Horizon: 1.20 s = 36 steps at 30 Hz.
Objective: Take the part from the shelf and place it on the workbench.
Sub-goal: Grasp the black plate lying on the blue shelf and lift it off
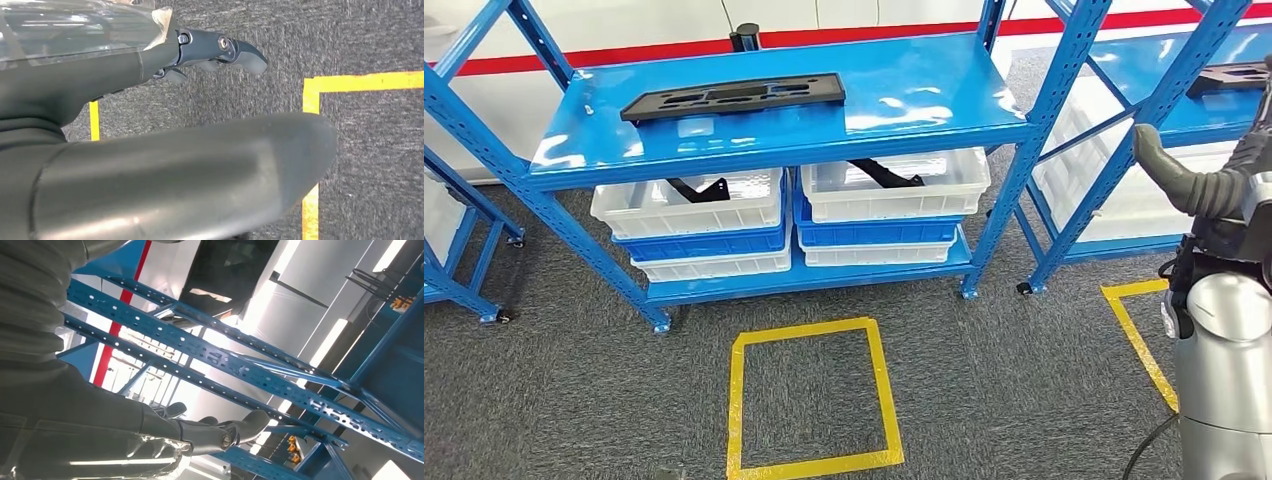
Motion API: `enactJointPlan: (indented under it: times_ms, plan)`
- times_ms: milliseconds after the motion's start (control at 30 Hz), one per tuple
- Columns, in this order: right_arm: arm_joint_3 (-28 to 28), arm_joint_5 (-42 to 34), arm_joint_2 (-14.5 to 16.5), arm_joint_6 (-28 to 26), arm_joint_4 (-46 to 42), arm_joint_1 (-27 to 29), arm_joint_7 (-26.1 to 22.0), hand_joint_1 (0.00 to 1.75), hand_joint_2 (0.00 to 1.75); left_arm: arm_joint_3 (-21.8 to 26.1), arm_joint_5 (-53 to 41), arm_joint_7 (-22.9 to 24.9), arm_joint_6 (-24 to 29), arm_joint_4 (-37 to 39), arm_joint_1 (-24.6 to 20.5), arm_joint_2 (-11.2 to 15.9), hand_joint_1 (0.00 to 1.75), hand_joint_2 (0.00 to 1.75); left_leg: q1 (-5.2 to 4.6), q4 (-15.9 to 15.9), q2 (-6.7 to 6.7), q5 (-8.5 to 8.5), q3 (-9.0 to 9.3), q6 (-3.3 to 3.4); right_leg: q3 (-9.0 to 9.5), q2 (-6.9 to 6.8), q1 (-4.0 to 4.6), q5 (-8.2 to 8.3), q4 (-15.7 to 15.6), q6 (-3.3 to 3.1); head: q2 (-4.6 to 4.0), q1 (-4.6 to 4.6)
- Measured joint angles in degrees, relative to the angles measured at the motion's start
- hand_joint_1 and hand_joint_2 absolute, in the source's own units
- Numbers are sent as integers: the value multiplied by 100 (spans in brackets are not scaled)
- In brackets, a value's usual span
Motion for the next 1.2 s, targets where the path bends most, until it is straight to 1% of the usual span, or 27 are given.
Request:
enactJointPlan:
  times_ms: [33,67,100,167,200,233,267,367,433,500,533,567,600,633,667,700,733,767,833,900,933,1000,1033,1067,1100,1133,1200]
  plan:
    - [4,16,10,-3,0,2,2,0,175,0,3,1,2,0,6,-1,0,0,10,279,0,-54,-182,-6,21,4,12,-17,0,-23,0,1]
    - [9,31,20,-6,0,4,4,0,175,0,5,2,7,0,11,-2,0,0,19,370,0,-6,-279,-1,46,13,21,-37,0,-35,0,0]
    - [16,47,31,-9,-1,4,7,0,175,0,8,3,10,0,14,-2,0,0,23,241,-2,144,-263,17,75,25,27,-57,0,-38,0,0]
    - [32,73,46,-16,-4,2,16,0,175,0,10,7,17,0,12,1,0,0,20,-482,-24,572,35,86,148,52,30,-111,-3,-18,0,0]
    - [38,86,50,-23,-7,-3,20,0,175,0,10,9,17,0,8,4,0,0,8,-838,-38,694,212,120,172,64,48,-140,-4,5,0,4]
    - [43,98,52,-31,-8,-7,24,0,175,-1,10,11,18,0,2,7,0,0,-9,-1080,-47,744,340,145,186,72,54,-161,-16,34,0,3]
    - [46,107,55,-39,-9,-7,28,0,175,-2,10,13,19,0,-3,8,0,0,-29,-1196,-52,723,404,165,196,77,60,-159,-12,74,0,4]
    - [57,128,51,-54,-13,9,38,0,175,-4,9,22,25,0,-8,7,0,0,-53,-1309,-48,688,519,242,218,65,75,-133,48,188,-1,11]
    - [59,131,44,-60,-19,7,40,0,175,-5,8,24,22,0,-13,7,0,0,-44,-1360,-51,674,630,303,55,40,72,-270,365,204,-1,32]
    - [60,125,38,-64,-24,35,40,0,175,-7,5,24,13,0,-13,1,0,0,-43,-1375,-48,629,687,342,-359,29,70,-499,1040,189,-1,46]
    - [60,120,34,-65,-24,69,40,0,175,-8,3,24,10,0,-8,-4,0,0,-45,-1374,-47,598,714,353,-578,29,71,-570,1343,202,-1,48]
    - [60,115,32,-66,-24,108,40,0,175,-9,2,25,8,0,-2,-8,0,0,-48,-1373,-47,562,750,354,-732,28,71,-573,1502,230,-1,46]
    - [59,113,28,-67,-24,139,40,0,175,-9,2,25,8,0,3,-10,0,0,-50,-1372,-48,522,798,350,-782,24,69,-482,1449,275,-1,48]
    - [58,113,20,-68,-24,160,40,0,175,-9,1,26,8,0,6,-10,0,0,-48,-1372,-49,476,861,338,-715,15,62,-294,1167,333,-1,47]
    - [58,112,10,-69,-24,170,40,0,175,-10,-2,27,8,0,7,-11,0,0,-47,-1373,-49,423,924,319,-574,-6,56,-56,743,382,-1,51]
    - [57,113,1,-70,-23,175,40,0,175,-11,-4,28,8,0,4,-11,0,0,-48,-1370,-47,370,986,294,-441,-32,59,95,369,384,-1,55]
    - [57,113,-7,-72,-23,176,40,0,175,-13,-6,28,8,0,0,-10,0,0,-52,-1369,-41,320,1028,262,-328,-60,74,177,93,343,-1,57]
    - [57,113,-11,-72,-24,186,40,0,175,-15,-7,29,8,0,-2,-11,0,0,-57,-1372,-32,277,1054,226,-264,-75,97,199,-35,269,-1,54]
    - [52,111,-22,-75,-26,199,38,0,175,-21,-8,32,9,0,-7,-11,0,0,-62,-1358,-13,231,1106,165,-189,-65,119,151,-46,102,0,44]
    - [46,114,-36,-77,-40,199,34,0,175,-27,-9,32,10,-1,-21,-10,0,0,-51,-1175,-9,219,1055,115,-85,-40,85,132,-63,7,0,34]
    - [45,117,-39,-77,-48,194,32,0,175,-29,-9,32,10,-2,-32,-11,0,0,-36,-931,-12,203,913,88,-27,-33,66,103,-70,-39,0,25]
    - [44,121,-37,-77,-57,193,31,0,175,-31,-9,33,10,-2,-34,-16,0,0,1,-236,-21,78,437,29,77,-28,68,11,-76,-110,0,8]
    - [44,123,-33,-77,-57,201,31,0,175,-31,-9,37,10,-2,-24,-17,0,0,18,65,-22,-22,182,1,130,-23,73,-41,-77,-126,0,7]
    - [44,124,-30,-77,-57,211,31,0,175,-32,-9,40,10,-2,-13,-17,0,0,28,219,-22,-79,-12,-20,190,-14,76,-95,-77,-126,0,4]
    - [44,125,-27,-77,-57,219,31,0,175,-32,-9,44,10,-1,-4,-16,0,0,33,192,-22,-32,-118,-29,262,-5,78,-149,-78,-121,-1,4]
    - [44,126,-23,-77,-57,224,31,0,175,-33,-9,47,10,-1,-1,-15,0,0,35,-17,-22,140,-123,-22,342,2,79,-204,-80,-112,-1,3]
    - [44,128,-15,-77,-57,229,30,0,175,-33,-11,49,11,0,-2,-10,0,0,21,-738,-27,670,78,37,497,10,77,-317,-93,-83,-1,6]
